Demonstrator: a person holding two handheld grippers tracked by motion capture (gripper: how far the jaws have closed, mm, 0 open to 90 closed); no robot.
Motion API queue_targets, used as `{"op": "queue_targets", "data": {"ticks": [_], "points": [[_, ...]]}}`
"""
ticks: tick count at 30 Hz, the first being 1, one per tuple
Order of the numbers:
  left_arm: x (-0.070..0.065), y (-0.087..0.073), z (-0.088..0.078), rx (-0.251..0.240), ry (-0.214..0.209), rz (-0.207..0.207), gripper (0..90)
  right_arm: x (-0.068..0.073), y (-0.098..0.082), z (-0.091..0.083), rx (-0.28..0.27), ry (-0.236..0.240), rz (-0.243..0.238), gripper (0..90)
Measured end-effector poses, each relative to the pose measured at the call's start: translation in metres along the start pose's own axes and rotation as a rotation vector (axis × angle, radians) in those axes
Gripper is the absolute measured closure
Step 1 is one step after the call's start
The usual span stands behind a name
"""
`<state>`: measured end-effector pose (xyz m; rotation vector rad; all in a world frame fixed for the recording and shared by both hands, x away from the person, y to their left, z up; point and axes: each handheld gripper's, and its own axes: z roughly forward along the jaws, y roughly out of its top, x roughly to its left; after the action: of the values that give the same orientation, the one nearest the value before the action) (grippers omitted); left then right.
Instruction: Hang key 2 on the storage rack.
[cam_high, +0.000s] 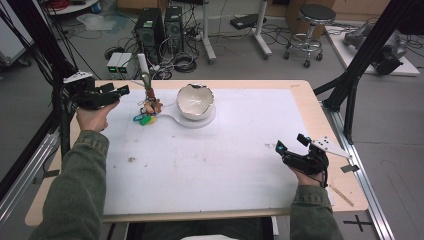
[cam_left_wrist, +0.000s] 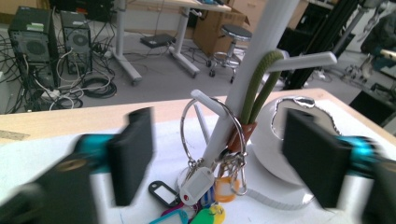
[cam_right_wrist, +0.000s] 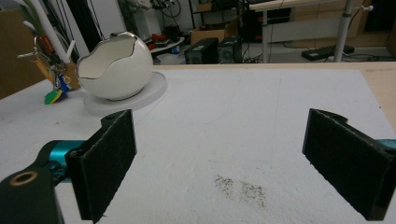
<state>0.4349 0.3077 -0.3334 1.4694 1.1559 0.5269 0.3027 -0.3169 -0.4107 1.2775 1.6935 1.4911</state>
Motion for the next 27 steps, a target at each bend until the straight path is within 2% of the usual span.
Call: {"op": "queue_targets", "data": {"ticks": [3,6,8,9,13,20,22,27], "points": [[0.001,-0.001,-0.003,-0.008,-0.003,-0.010,10.8,0.000,0.000,0.000,-0.001,-0.003,-0.003,8.9],[0.001,-0.003,-0.007,-0.016,-0.002,-0.018,6.1,0.000,0.000,0.000,0.001,-0.004,0.006,8.9],[0.001,-0.004,-0.009,-0.023,0.013,-0.021,5.5,0.000,0.000,0.000,0.001,-0.007,0.010,9.0],[0.001,-0.005,-0.010,-0.023,0.021,-0.023,2.3,0.000,0.000,0.000,-0.002,-0.007,0.003,8.9],[0.000,-0.008,-0.017,-0.044,0.037,-0.024,1.7,0.000,0.000,-0.001,-0.003,-0.008,0.005,8.9],[-0.004,-0.014,-0.027,-0.072,0.064,0.003,1.6,-0.001,0.000,-0.001,-0.005,-0.014,-0.004,8.9],[-0.006,-0.017,-0.030,-0.094,0.063,0.018,1.7,-0.001,0.000,-0.001,-0.004,-0.014,-0.005,8.9],[-0.010,-0.022,-0.034,-0.090,0.056,0.041,1.7,0.000,-0.001,0.000,-0.002,-0.014,-0.005,8.9]]}}
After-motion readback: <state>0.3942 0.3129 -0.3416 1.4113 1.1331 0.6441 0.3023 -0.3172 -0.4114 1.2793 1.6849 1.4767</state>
